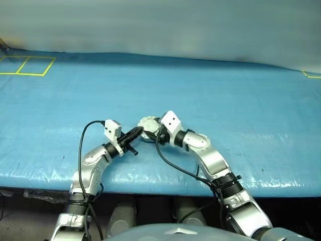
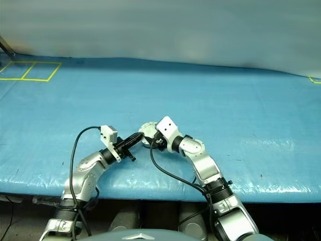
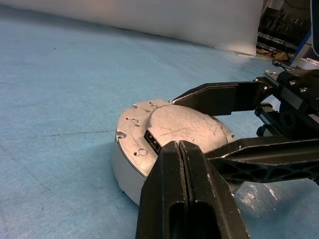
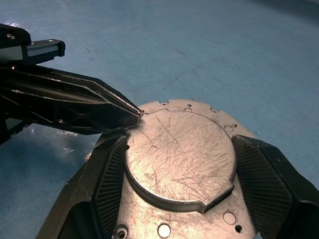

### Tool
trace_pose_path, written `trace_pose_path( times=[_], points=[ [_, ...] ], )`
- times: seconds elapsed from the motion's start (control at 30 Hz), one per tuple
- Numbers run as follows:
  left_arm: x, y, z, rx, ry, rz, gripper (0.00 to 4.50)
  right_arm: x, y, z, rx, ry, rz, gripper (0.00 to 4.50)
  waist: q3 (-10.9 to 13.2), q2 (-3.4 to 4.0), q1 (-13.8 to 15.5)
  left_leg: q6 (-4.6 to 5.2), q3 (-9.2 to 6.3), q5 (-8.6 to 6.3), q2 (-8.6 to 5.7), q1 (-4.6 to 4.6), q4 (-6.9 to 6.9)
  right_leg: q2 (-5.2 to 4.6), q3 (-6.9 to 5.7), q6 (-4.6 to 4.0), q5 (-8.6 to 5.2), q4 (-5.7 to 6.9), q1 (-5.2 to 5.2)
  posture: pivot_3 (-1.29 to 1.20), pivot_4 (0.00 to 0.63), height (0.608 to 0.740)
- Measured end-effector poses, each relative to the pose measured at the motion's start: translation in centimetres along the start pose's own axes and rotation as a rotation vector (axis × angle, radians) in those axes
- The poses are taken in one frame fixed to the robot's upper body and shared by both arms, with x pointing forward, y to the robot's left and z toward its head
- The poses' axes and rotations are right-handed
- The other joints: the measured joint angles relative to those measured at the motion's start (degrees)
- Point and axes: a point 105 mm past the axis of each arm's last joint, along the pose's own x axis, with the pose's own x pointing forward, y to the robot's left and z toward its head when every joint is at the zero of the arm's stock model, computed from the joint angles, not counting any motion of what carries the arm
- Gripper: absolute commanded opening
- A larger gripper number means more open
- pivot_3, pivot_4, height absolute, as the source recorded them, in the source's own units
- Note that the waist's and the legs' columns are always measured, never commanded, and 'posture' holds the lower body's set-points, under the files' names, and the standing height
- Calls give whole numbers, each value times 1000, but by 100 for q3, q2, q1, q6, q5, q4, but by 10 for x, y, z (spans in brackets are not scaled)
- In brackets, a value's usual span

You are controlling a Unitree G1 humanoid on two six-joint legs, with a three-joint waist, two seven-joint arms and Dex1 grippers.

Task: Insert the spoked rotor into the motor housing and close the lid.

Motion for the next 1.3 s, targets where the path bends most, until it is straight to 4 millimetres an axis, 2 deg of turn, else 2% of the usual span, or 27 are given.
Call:
trace_pose_path(
  times=[0.23, 0.4, 0.47, 0.53, 0.77, 0.9, 1.0, 1.07, 1.17, 1.27, 1.3],
  points=[
    [-8, 1, -10, -13, 24, 16, 0, -1, 0, -1, 1, 1, -13, 3019, -8, 7, 11, 0, -1, 0, 0, 0, 0, 0, 0, 0, 0, -1, 0, 0, 150, 740],
    [-9, 1, -10, -9, 21, 19, 0, -2, 0, -1, 6, 4, -9, 3019, -11, 6, 14, 0, -1, 0, 0, 0, 0, -1, 0, 0, 0, -2, 1, 0, 150, 740],
    [-8, 0, -10, -11, 16, 17, 0, -3, -1, -1, 14, 8, 2, 3799, -11, 6, 19, 0, -1, 0, -2, -1, 0, -2, 0, 0, 0, -3, 1, 0, 150, 740],
    [-7, -1, -10, -15, 12, 15, 0, -4, -3, -2, 15, 13, 4, 4364, -11, 6, 23, 0, -1, 0, -2, -1, 0, -2, 0, 0, 0, -4, 1, 0, 150, 740],
    [-6, -2, -11, -13, 15, 11, 0, -10, -4, 0, 26, 11, -6, 4438, -11, 6, 39, 0, -2, 0, -3, -5, 0, -3, -1, 0, -1, -5, -1, 0, 150, 740],
    [-5, -2, -11, -10, 18, 8, 0, -20, -1, 14, 125, -43, -8, 4438, -9, 9, 69, 0, -4, -1, -3, -11, -2, -3, -1, 0, -1, -7, -7, 0, 150, 740],
    [-4, -3, -11, -10, 20, 7, 0, -32, -12, 35, 258, -138, -52, 4438, -9, 8, 85, -1, -5, -1, -3, -13, -1, -3, -1, 1, -1, -7, -7, 0, 150, 740],
    [-4, -4, -11, -10, 20, 6, 0, -40, -23, 41, 350, -179, -96, 4438, -9, 7, 95, -1, -6, -1, -3, -13, -1, -3, -2, 1, -1, -10, -5, 0, 150, 740],
    [-3, -5, -11, -14, 16, 4, 0, -49, -36, 18, 560, -125, -145, 4438, -9, 7, 105, 0, -6, -1, -4, -13, -3, -5, -2, 0, -1, -13, -5, 0, 150, 740],
    [-2, -6, -12, -15, 15, -1, 0, -53, -34, -20, 825, -34, -157, 4438, -7, 11, 104, 0, -5, -1, -4, -15, -7, -4, -2, 0, -1, -12, -10, 0, 150, 740],
    [-1, -6, -12, -16, 15, -2, 0, -53, -33, -27, 884, -25, -157, 4438, -5, 15, 102, 0, -5, -1, -3, -16, -7, -4, -2, -1, -1, -11, -11, 0, 150, 740]
  ],
)
